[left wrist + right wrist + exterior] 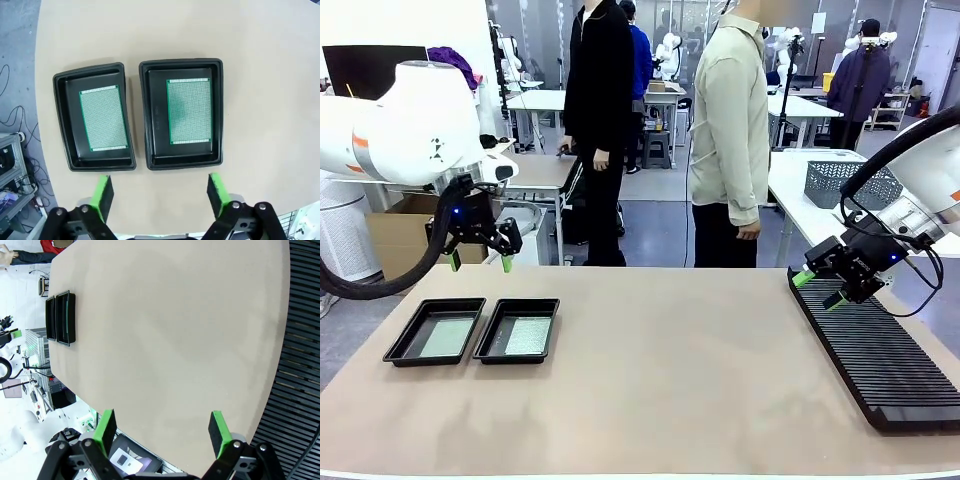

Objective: Inspect and transfer BCBs to ESD trays.
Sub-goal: Pick up the ESD tray and place it on the left side of the table.

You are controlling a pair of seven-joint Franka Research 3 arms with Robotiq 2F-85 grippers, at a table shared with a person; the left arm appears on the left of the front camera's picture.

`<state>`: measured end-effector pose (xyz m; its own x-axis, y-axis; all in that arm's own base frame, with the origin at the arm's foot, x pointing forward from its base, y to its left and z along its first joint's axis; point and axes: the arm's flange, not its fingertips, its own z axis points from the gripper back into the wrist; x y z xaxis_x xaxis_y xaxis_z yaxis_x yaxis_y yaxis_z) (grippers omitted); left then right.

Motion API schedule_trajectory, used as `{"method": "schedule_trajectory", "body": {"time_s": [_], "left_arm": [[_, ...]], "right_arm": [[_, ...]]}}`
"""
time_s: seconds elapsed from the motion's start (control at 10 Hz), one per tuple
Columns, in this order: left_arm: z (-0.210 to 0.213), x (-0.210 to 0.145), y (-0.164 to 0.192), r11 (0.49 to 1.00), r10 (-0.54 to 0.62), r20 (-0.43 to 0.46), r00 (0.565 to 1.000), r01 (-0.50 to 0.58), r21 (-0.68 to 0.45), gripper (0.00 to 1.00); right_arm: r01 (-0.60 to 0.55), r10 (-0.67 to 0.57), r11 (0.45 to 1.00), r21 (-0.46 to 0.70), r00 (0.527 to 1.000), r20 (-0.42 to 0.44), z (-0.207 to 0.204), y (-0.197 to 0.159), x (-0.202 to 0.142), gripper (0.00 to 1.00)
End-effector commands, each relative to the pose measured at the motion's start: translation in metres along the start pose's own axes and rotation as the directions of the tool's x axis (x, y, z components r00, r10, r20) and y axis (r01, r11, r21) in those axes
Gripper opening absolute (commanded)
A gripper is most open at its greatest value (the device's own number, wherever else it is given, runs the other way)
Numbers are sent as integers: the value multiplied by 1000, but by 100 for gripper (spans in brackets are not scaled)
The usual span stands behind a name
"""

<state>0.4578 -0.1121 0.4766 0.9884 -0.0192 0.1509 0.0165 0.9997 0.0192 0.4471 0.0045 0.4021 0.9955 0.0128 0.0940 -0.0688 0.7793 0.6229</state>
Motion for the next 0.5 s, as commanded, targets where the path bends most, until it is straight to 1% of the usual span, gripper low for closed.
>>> {"method": "schedule_trajectory", "body": {"time_s": [0.0, 0.4], "left_arm": [[-5, -2, 0, 1000, -1, 0, 1000, 1, -1, 100], [-5, -2, 0, 1000, -1, 0, 1000, 1, -1, 100]], "right_arm": [[6, -6, 1000, -7, 1000, 12, -1, 1, 1, 98], [6, -6, 1000, -7, 1000, 12, -1, 1, 1, 98]]}}
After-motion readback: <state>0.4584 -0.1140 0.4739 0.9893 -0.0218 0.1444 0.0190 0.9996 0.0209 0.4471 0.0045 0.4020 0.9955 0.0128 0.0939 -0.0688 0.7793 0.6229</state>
